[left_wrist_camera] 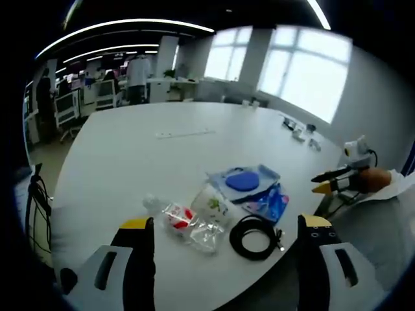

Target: Arrange the tabletop items into an orderly group along one side of the table until the central work area is clear of visible clutter.

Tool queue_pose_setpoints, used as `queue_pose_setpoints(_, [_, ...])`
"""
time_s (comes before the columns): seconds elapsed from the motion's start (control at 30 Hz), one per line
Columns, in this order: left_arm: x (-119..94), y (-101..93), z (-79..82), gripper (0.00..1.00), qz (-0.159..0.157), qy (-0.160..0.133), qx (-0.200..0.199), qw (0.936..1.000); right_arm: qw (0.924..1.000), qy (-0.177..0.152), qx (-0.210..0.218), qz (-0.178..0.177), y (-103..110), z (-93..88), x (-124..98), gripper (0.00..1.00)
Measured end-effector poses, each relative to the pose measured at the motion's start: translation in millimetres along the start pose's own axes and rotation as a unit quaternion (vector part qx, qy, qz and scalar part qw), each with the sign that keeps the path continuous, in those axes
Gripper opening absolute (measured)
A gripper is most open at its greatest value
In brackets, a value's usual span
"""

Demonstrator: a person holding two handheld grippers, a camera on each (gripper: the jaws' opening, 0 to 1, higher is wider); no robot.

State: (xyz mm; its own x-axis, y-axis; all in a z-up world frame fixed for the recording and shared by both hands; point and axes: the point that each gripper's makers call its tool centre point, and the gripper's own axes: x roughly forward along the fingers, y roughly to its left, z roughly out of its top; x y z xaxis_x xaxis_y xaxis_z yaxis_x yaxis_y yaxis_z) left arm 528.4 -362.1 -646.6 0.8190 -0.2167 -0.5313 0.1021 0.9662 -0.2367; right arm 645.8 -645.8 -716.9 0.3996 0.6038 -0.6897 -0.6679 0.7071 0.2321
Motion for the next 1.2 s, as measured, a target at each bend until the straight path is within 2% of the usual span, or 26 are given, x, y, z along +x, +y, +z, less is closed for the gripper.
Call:
queue_pose_setpoints(0.1, [0.1,-0.7,0.6,0.88,-0.003,-0.002,-0.007,1.0,1.0,0.001,0.002,-0.002,-0.8,-1.4,-1.0,0.54])
queue_pose_setpoints(0.2, [-0.5,1.0,2.4,0.88,-0.006,-0.011,-0.031,0.9994,1.0,0.001,0.003,-0.004,2.1,-2.6,-3.1,0.54])
queue_pose_setpoints(0.43, [1.1,8.9,-3.1,0.86,0.006,-0.004,-0.044,0.999,0.9999,-0.005,0.006,-0.011,11.9,-0.9,-5.3,0.54])
queue_pose_setpoints(0.53, [1.0,9.7,-4.4,0.86,0.01,0.001,-0.031,0.9995,0.9998,-0.009,0.0,-0.018,13.7,4.8,-7.4,0.54])
queue_pose_setpoints(0.8, [2.5,-3.0,0.7,0.86,-0.01,-0.009,-0.019,0.9997,0.9994,-0.021,-0.003,-0.027,15.2,11.0,-11.0,0.53])
queue_pose_setpoints(0.93, [3.9,-0.9,1.5,0.86,-0.011,-0.007,-0.018,0.9998,0.9994,-0.026,-0.013,-0.018,26.9,16.2,-18.8,0.53])
queue_pose_setpoints(1.1, [0.9,1.0,0.9,0.85,-0.007,-0.01,-0.026,0.9996,0.9997,-0.01,-0.016,-0.019,21.7,17.2,-16.0,0.52])
queue_pose_setpoints(1.2, [1.9,0.7,-0.7,0.85,-0.006,-0.005,-0.024,0.9997,0.9993,-0.019,-0.032,0.0,28.9,31.5,-20.9,0.52])
